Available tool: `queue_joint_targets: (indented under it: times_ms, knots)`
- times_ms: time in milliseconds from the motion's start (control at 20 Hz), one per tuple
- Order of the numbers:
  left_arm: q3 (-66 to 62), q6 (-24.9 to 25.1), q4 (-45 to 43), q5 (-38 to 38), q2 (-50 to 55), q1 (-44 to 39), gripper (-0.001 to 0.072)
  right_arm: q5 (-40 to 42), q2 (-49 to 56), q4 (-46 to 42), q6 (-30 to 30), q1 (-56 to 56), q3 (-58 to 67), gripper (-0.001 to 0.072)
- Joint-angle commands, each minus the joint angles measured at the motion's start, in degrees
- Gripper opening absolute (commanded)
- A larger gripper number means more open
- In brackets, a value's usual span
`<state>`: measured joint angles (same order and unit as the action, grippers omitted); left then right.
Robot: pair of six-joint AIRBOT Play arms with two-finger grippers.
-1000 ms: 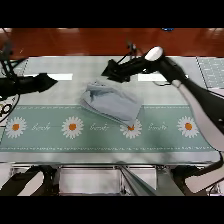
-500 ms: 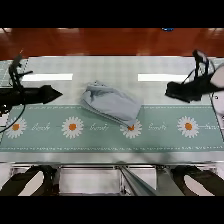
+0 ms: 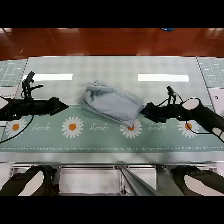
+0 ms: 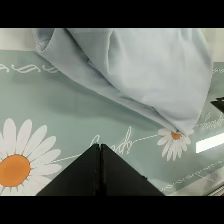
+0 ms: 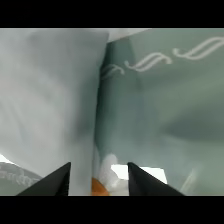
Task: Fold the shirts.
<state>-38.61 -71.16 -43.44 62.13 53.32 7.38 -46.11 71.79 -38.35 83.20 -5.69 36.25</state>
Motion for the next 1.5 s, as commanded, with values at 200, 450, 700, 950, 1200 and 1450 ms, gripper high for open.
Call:
queue_joint_targets:
  times_ms: [200, 450, 700, 950, 1200, 1450]
  knots:
    - [0.2, 0.0, 1.9, -0.3, 0.0, 0.0, 0.0013, -3.8, 14.8, 15.9, -11.3, -1.0, 8.6, 0.0409]
    - [0.2, 0.0, 1.9, -0.8, 0.0, 0.0, 0.0013, -6.8, 19.8, 14.8, -11.3, -7.3, 17.2, 0.0182]
    - [0.3, 0.0, 1.9, -1.0, 0.0, 0.0, 0.0013, -12.0, 19.6, 10.2, -9.4, -9.7, 30.8, 0.0024]
    - [0.3, 0.0, 1.9, -1.7, 0.1, 0.0, 0.0013, -17.9, 18.8, -2.6, 2.8, -8.5, 53.2, 0.0024]
    - [0.3, 0.0, 1.9, -2.5, 0.1, 0.0, 0.0012, -29.5, 18.7, -10.7, 8.1, -3.4, 73.4, 0.0024]
    - [0.3, 0.0, -1.4, -2.5, 0.1, -2.4, 0.0012, -33.9, 14.8, -10.7, 9.0, 8.0, 79.0, 0.0024]
